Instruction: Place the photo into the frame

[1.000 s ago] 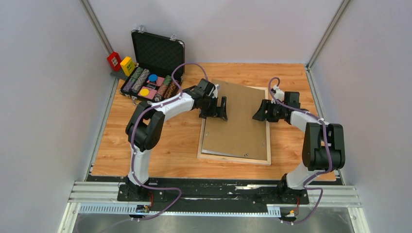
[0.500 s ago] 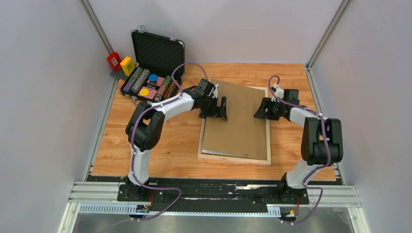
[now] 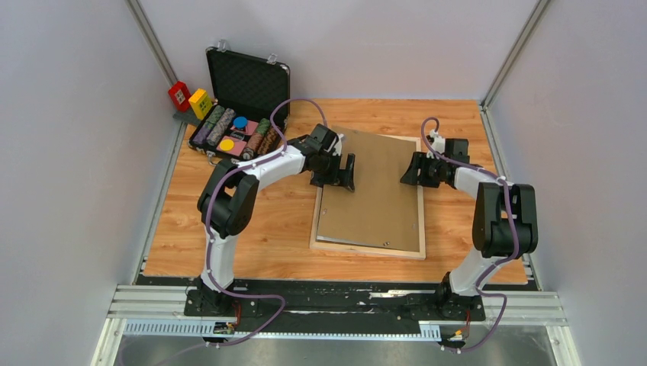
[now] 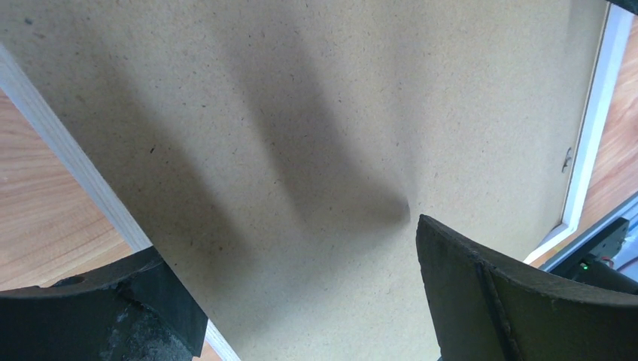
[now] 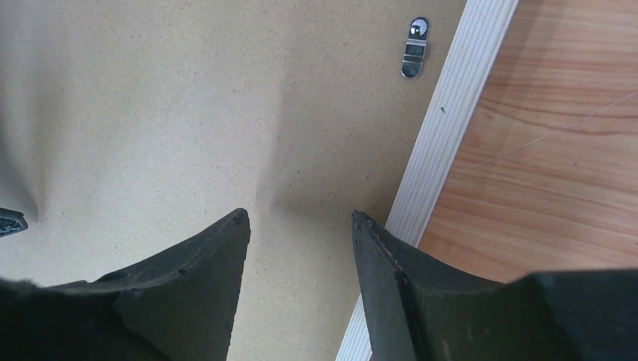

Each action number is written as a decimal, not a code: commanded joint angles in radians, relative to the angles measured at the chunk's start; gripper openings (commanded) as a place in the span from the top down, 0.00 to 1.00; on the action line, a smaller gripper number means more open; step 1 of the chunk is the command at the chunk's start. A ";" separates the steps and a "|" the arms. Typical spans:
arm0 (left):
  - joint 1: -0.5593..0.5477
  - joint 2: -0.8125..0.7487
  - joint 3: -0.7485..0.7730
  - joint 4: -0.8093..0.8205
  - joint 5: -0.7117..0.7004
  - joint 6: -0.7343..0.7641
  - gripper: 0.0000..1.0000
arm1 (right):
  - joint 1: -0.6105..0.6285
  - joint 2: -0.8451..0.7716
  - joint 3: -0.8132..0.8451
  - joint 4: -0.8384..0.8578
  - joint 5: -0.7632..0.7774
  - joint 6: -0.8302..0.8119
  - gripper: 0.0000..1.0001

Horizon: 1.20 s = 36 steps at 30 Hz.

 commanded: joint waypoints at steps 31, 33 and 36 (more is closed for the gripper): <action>-0.014 -0.224 -0.019 -0.009 -0.109 0.063 0.00 | 0.002 0.041 0.006 -0.034 0.090 -0.020 0.44; -0.014 -0.230 -0.024 -0.009 -0.116 0.065 0.00 | 0.002 0.041 0.006 -0.035 0.090 -0.021 0.44; -0.012 -0.238 -0.030 -0.005 -0.126 0.068 0.00 | 0.002 0.042 0.007 -0.035 0.089 -0.022 0.44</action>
